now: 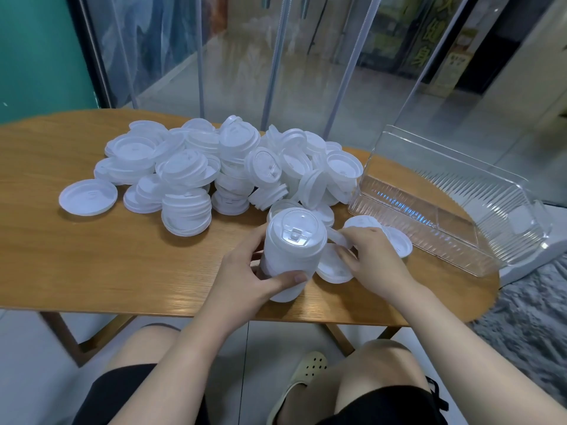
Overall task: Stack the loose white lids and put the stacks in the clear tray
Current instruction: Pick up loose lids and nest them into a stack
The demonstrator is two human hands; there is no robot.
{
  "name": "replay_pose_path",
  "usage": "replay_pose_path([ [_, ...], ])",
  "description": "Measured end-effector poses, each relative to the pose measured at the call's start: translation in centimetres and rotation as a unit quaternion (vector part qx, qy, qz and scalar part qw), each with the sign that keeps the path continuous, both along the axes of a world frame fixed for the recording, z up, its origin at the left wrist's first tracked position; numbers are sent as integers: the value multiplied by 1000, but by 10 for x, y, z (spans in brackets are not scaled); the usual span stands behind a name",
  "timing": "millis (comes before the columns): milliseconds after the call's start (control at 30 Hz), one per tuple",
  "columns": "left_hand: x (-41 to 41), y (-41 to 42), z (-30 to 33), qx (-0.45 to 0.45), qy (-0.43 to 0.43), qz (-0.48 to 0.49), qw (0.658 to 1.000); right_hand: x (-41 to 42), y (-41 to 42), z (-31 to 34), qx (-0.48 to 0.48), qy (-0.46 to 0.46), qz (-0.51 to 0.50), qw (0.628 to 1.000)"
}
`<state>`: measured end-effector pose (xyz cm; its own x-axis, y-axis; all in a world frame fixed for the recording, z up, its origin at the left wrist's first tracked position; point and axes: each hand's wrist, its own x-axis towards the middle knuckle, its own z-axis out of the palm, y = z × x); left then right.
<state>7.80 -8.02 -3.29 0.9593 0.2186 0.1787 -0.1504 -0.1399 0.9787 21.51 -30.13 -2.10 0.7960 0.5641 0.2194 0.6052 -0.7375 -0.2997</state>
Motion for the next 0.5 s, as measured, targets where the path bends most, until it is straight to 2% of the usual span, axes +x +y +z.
replay_pose_path([
  [167,0,-1,0,-5,3,-5,1000,-8,-8,13,127,39,-21,991],
  [267,0,0,0,-7,4,-8,1000,-14,-15,19,169,71,-44,982],
  [367,-1,-1,1,-10,4,-6,1000,-21,-23,16,174,87,-50,980],
  [500,-1,-1,-1,-2,6,-5,1000,-28,-27,5,126,105,-39,986],
])
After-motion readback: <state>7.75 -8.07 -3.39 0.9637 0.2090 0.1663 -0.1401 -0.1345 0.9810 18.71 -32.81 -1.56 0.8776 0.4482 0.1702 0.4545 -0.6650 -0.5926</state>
